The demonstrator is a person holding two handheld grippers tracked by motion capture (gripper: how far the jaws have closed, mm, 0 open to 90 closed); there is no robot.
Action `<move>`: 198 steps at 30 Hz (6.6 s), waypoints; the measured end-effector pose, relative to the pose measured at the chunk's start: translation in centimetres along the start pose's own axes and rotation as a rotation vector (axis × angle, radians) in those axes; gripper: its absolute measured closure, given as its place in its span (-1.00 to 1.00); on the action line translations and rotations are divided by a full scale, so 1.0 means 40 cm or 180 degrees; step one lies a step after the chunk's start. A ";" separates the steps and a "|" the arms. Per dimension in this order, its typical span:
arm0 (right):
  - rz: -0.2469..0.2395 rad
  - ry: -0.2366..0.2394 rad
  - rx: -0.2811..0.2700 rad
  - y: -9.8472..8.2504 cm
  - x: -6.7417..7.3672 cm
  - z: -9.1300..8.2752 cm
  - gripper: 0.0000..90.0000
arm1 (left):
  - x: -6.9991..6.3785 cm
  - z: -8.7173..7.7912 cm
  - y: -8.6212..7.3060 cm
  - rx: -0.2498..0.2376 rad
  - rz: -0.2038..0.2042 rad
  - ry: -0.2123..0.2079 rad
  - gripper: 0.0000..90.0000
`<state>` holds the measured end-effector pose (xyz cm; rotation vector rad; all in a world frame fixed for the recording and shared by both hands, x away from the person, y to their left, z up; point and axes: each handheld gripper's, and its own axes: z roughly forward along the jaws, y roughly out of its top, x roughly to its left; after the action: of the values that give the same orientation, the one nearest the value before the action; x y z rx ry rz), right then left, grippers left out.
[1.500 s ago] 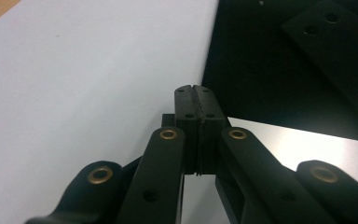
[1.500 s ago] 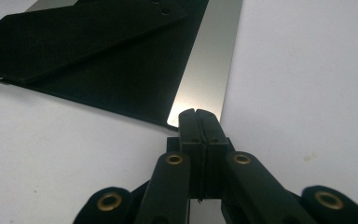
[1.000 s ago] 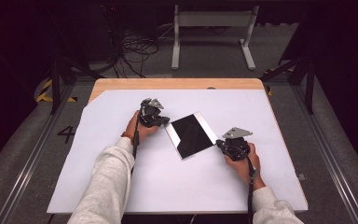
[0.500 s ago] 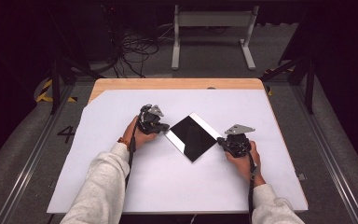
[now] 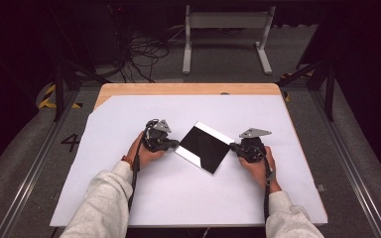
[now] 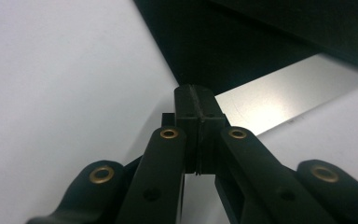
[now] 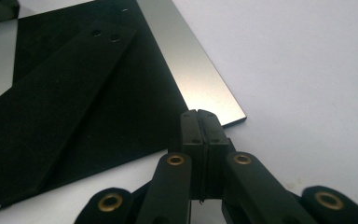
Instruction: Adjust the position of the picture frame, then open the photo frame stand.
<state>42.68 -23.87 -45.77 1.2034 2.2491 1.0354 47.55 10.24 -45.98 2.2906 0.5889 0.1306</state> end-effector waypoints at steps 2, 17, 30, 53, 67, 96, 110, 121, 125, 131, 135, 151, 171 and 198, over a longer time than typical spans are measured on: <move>-0.0064 -0.0050 0.0003 0.004 0.005 0.003 1.00 | -0.008 -0.002 -0.008 -0.0037 -0.0028 -0.0007 1.00; -0.0090 0.0110 -0.0006 0.013 -0.005 0.016 1.00 | -0.081 -0.029 -0.049 -0.0040 -0.0009 -0.0155 1.00; -0.0024 0.0111 0.0033 0.026 0.005 0.028 1.00 | -0.121 -0.040 -0.062 0.0012 0.0075 -0.0257 1.00; -0.0120 0.0227 0.0065 0.007 0.045 0.005 1.00 | -0.145 -0.050 -0.075 0.0015 0.0094 -0.0236 1.00; -0.0189 0.0230 0.0008 -0.012 0.067 -0.010 1.00 | -0.162 -0.062 -0.092 0.0023 0.0091 -0.0382 0.99; -0.0249 0.0238 0.0036 -0.007 0.079 -0.007 1.00 | -0.176 -0.070 -0.103 0.0017 0.0132 -0.0360 0.99; -0.0392 0.0139 -0.0002 -0.006 0.083 -0.021 1.00 | -0.184 -0.094 -0.117 -0.0029 0.0234 -0.0034 0.90; -0.0575 0.0298 0.0093 -0.018 0.091 -0.087 0.92 | -0.188 -0.188 -0.185 -0.0341 0.0208 0.0193 0.54; -0.0626 0.0352 0.0126 -0.032 0.098 -0.112 0.91 | -0.193 -0.207 -0.204 -0.0400 0.0190 0.0183 0.39; -0.0686 0.0451 0.0203 -0.051 0.111 -0.141 0.92 | -0.198 -0.213 -0.220 -0.0342 0.0206 0.0259 0.22; -0.0746 0.0482 0.0246 -0.062 0.124 -0.158 0.91 | -0.200 -0.225 -0.237 -0.0362 0.0140 0.0370 0.02; -0.0865 0.0563 0.0465 -0.075 0.146 -0.164 0.79 | -0.201 -0.268 -0.307 -0.0370 -0.0209 0.0572 -0.55; -0.0900 0.0607 0.0704 -0.059 0.175 -0.133 0.81 | -0.215 -0.274 -0.306 -0.0355 -0.0178 0.0573 -0.51; -0.0729 0.0730 0.0614 -0.054 0.162 -0.130 0.78 | -0.217 -0.260 -0.302 -0.0274 -0.0141 0.0565 -0.53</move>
<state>34.64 -21.50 -43.97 0.9063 2.6429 0.9245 32.57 20.47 -46.33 2.1951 0.7106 0.3343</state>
